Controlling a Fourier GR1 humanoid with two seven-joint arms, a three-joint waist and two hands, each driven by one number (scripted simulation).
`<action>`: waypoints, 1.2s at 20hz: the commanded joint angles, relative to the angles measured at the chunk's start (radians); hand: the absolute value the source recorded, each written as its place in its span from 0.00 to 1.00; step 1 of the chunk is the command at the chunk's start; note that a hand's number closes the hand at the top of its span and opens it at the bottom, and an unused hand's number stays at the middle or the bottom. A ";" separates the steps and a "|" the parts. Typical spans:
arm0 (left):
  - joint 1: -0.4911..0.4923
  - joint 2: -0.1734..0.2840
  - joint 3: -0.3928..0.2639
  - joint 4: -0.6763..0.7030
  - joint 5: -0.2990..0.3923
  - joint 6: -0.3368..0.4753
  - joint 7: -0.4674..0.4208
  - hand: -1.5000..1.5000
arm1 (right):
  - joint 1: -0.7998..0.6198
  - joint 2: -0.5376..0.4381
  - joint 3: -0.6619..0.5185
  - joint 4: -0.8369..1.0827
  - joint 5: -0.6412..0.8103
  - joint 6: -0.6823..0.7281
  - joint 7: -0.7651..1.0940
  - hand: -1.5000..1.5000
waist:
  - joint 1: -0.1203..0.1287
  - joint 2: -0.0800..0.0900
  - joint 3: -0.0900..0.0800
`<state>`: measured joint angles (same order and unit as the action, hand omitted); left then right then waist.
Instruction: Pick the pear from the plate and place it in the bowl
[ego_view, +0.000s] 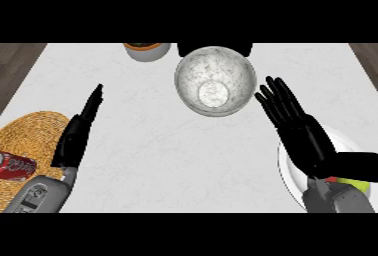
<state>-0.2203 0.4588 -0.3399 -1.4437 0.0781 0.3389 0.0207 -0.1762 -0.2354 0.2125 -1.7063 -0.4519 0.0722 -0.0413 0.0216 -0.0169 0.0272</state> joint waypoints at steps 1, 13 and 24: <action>-0.018 0.007 0.006 -0.055 0.013 -0.032 0.046 0.50 | -0.002 -0.046 -0.081 0.038 -0.004 -0.044 0.064 1.00 | -0.020 0.015 -0.027; 0.009 -0.131 -0.064 -0.059 0.168 -0.230 -0.047 0.50 | 0.114 -0.352 -0.263 0.501 0.243 -0.189 0.243 0.00 | -0.019 0.021 -0.027; -0.013 -0.117 -0.057 -0.079 0.171 -0.265 -0.029 0.50 | -0.092 -0.716 -0.030 0.609 0.384 0.353 0.493 0.00 | 0.020 0.030 -0.030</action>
<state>-0.2148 0.3400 -0.4119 -1.5425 0.2408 0.0935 0.0012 -0.2215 -0.8556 0.1049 -1.1302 -0.0956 0.2345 0.3702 0.0335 0.0093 -0.0012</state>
